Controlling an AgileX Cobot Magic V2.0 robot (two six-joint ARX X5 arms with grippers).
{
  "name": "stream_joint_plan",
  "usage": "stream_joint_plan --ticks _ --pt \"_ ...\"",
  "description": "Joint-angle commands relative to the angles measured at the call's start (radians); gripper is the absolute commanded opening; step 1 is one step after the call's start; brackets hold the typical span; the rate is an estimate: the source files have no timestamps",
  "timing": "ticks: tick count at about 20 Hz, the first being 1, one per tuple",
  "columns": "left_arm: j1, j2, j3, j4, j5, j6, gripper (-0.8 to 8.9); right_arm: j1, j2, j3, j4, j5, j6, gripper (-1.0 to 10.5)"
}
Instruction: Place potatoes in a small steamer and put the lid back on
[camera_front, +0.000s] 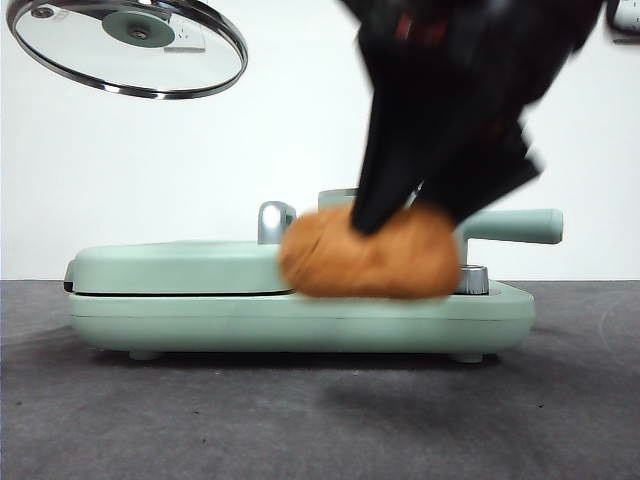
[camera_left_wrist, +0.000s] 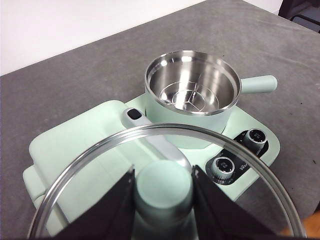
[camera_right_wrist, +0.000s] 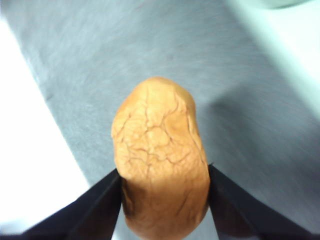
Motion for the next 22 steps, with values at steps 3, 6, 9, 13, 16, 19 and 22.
stream_joint_plan --ticks 3,6,9,13,16,19,22 --pt "-0.002 -0.001 0.017 0.030 0.001 0.000 0.10 -0.058 -0.007 0.213 -0.344 0.152 0.066 2.1" --pt "-0.002 -0.001 0.017 0.030 0.001 0.000 0.10 -0.121 0.011 0.345 -0.440 0.233 0.003 2.1" --pt "-0.002 -0.001 0.017 0.030 0.001 0.000 0.10 -0.203 0.079 0.463 -0.443 0.234 -0.053 2.1" --pt "-0.002 -0.001 0.017 0.030 0.001 -0.001 0.10 -0.275 0.218 0.633 -0.442 0.234 -0.109 2.1" --pt "-0.002 -0.001 0.017 0.030 0.001 -0.001 0.10 -0.302 0.313 0.749 -0.421 0.234 -0.125 2.1" --pt "-0.002 -0.001 0.017 0.030 0.001 -0.001 0.10 -0.319 0.383 0.822 -0.398 0.233 -0.141 2.1" --pt "-0.002 -0.001 0.018 0.030 0.001 -0.002 0.10 -0.332 0.452 0.876 -0.381 0.230 -0.146 2.1"
